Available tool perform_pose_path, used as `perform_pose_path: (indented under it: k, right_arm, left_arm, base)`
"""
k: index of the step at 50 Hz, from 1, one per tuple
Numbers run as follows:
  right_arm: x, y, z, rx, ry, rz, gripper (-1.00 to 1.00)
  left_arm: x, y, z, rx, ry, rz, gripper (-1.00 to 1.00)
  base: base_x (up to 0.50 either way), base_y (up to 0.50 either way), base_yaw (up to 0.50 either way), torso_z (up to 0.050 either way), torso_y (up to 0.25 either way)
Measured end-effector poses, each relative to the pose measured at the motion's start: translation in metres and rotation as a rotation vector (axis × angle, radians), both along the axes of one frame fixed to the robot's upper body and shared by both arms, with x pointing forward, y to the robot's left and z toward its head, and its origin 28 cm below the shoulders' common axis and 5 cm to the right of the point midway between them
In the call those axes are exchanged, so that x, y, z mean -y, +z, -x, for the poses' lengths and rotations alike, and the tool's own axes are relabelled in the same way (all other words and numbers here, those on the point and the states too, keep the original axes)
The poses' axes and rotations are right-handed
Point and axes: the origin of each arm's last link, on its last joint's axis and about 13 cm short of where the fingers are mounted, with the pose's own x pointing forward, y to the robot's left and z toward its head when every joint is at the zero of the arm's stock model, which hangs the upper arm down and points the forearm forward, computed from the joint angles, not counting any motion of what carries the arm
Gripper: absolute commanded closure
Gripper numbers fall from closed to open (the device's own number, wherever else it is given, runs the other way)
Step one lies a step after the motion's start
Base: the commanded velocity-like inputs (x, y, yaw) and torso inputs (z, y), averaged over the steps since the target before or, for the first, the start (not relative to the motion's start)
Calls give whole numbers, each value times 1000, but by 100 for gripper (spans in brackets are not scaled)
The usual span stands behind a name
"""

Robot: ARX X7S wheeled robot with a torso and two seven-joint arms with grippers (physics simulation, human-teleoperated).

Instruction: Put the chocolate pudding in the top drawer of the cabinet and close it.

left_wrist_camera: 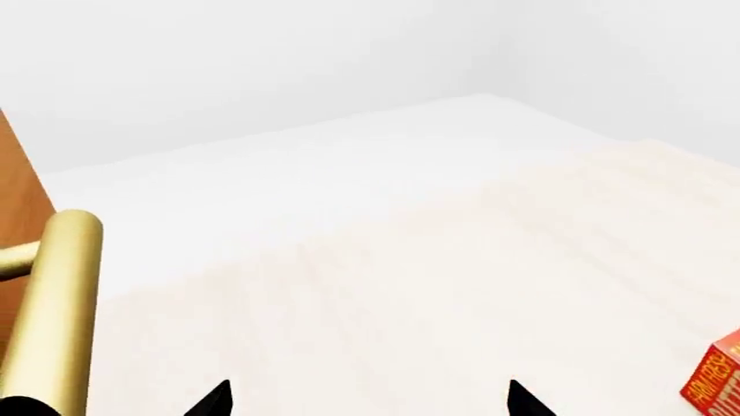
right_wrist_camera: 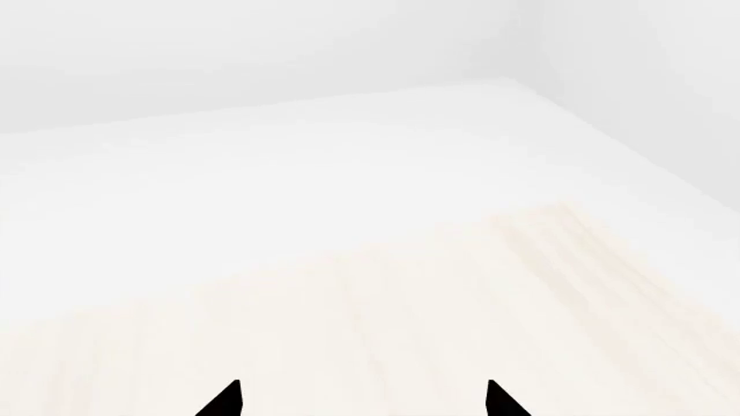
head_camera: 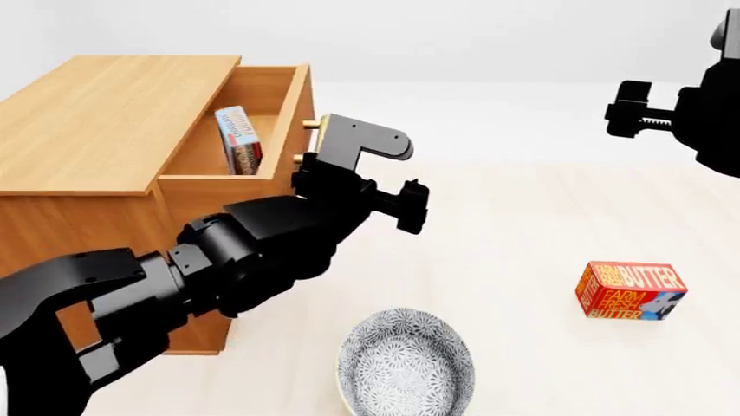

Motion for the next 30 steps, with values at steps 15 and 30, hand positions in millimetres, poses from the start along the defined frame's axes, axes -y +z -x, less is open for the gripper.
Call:
perform_pose_path:
  k: [15,30]
  right_arm:
    - [-2,0,-1,1,6,0,-100]
    - [-4,0,-3,-1,8,2,-100]
  left_arm:
    - [-22,-2,-1,-7,35,19,-100]
    - [-37,-1,-1,-13,49,36,-100]
  base:
    - [0,0,0,0,0]
    - [4,0,0,0,0]
